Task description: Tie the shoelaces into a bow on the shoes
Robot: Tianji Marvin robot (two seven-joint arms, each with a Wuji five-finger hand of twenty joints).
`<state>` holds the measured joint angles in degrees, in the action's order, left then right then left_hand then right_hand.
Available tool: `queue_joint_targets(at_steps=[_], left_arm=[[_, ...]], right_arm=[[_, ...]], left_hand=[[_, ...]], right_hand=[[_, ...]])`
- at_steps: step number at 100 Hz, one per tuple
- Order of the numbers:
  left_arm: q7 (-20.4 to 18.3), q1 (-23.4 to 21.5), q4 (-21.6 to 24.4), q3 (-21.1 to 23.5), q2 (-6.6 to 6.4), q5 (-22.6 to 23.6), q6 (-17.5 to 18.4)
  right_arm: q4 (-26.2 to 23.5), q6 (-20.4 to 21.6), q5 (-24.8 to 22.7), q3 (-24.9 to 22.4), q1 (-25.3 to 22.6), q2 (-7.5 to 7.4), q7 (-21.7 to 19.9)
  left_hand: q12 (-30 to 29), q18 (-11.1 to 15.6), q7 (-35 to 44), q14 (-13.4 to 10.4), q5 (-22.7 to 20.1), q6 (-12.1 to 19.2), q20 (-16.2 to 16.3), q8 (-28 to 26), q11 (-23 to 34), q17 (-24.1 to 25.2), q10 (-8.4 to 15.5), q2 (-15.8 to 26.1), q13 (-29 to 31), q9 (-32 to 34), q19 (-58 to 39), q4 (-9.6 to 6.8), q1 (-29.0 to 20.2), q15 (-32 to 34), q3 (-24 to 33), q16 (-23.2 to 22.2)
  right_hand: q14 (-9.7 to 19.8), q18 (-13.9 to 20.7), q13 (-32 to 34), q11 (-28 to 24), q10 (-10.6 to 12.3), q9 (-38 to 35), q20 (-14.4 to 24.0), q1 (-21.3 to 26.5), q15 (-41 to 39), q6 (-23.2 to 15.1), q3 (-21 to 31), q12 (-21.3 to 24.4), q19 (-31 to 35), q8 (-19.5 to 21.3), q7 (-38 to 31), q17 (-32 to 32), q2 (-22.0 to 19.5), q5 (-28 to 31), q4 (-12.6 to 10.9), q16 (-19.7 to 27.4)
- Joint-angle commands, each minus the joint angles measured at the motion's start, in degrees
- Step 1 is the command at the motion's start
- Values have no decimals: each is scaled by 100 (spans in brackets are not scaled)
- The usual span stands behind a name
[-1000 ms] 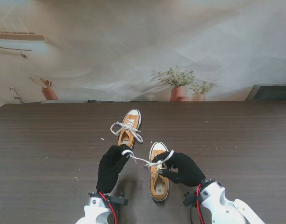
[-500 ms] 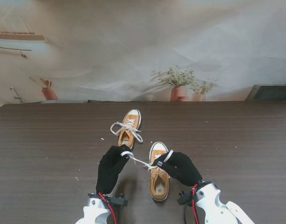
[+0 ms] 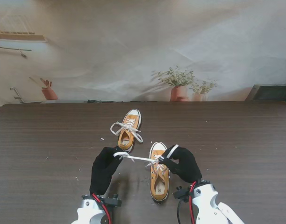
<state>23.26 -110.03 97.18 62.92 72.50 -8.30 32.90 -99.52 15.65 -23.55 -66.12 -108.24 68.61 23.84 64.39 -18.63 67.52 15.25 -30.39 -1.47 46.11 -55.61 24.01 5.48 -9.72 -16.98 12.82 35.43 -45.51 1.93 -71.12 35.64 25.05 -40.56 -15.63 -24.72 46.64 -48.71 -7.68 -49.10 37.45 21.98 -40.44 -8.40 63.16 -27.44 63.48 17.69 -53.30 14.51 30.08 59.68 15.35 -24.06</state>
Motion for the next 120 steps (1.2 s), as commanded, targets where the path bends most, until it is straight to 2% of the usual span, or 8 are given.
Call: queue_joint_targets(at_steps=[1,22,58,68,77,96,108,120], left_arm=[[-49,-84,41,20,-21,14,-61],[53,-191,-9,71,5,6,-128],[120,-372,93,135,4,45,-83],[95,-374,107,120,-4,40,-76],[66,-365,103,114,-9,19,-71],[43,-354,95,104,-10,-31,-56],[1,-350,93,100,-21,-55,-58],[-32,-337,75,108,-27,-67,-45]], right_arm=[[99,-74,75,39,-9,23,-23],[337,-225,-212,113,18,75,383],[455,-137,-18,174,15,188,733],[386,-87,193,165,-1,175,530],[327,-18,425,171,-3,196,469],[135,153,1151,241,-24,324,547],[94,123,1173,275,-7,406,847],[28,67,1198,256,-19,430,936]], left_hand=[[96,-46,181,10,158,348,47,-172,93,27,-32,175,142,131,40,12,-285,-4,222,85],[93,-58,179,24,175,349,64,-195,106,31,-29,188,123,123,77,21,-285,-6,223,71],[78,-58,166,18,174,348,96,-194,113,26,-31,183,118,115,98,20,-285,-18,213,65],[72,-57,166,18,175,349,102,-193,111,25,-29,182,121,114,102,18,-285,-20,208,65],[66,-57,166,17,176,349,107,-192,107,24,-25,184,117,110,105,17,-285,-26,200,66],[56,-57,147,21,175,340,117,-172,98,23,-26,176,112,103,110,9,-285,-31,197,67],[50,-57,148,23,176,341,121,-169,95,22,-29,169,117,109,113,7,-285,-29,196,66],[45,-57,149,21,177,341,125,-166,90,22,-31,160,112,108,115,5,-285,-34,198,67]], right_hand=[[-87,-21,-121,206,-84,-70,-58,-114,109,-194,110,131,-99,-532,185,-147,-220,-25,183,83],[-250,-205,13,548,-172,-414,-13,-548,162,-601,393,305,-186,-1840,291,-129,-369,-615,40,35],[-172,327,-987,1187,84,975,-334,-313,1377,-1633,-209,757,-1555,-1444,54,-957,-711,-2213,262,372],[-1,397,-1111,1173,115,1209,-220,-856,1454,-1819,-264,761,-1721,-1206,336,-993,-856,-2803,88,356],[103,434,-1257,1106,96,1306,-148,-1374,1409,-1655,-287,741,-1810,-879,664,-1047,-837,-2636,-148,363],[316,466,-1367,742,190,1032,-187,-542,1137,-1321,-48,618,-1918,-1436,-3,-1199,214,-1554,312,412],[281,297,-835,434,273,267,-192,175,904,-875,357,518,-1669,-1827,-616,-901,812,-785,261,402],[334,296,-503,8,363,-164,-367,617,681,-564,836,377,-1215,-1086,-812,-785,1285,-437,294,352]])
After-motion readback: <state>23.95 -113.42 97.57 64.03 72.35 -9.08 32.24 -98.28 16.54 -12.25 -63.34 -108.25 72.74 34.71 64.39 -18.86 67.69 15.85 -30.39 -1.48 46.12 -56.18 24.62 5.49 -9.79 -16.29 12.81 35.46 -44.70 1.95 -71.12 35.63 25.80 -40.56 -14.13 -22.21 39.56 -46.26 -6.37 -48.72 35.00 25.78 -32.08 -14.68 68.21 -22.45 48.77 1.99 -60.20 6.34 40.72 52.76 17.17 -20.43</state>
